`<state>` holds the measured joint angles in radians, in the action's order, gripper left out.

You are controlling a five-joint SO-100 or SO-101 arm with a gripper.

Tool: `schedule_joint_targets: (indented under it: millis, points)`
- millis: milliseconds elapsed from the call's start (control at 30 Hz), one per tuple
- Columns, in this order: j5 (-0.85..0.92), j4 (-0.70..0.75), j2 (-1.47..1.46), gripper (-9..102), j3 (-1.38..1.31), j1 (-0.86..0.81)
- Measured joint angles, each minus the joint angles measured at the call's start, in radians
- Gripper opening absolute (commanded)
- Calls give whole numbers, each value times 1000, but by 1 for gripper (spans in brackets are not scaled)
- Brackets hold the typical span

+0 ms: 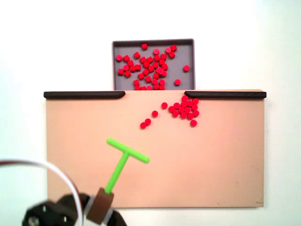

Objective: Push granules from left to the grey container

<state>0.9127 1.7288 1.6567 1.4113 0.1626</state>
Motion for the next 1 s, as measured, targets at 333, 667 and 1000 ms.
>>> schedule_joint_targets:
  millis: [333, 667, 1000]
  points:
    - [347, 2, 367, 0, 374, -52]
    - [505, -6, 425, 0, 443, -112]
    - [617, -9, 416, 0, 443, -196]
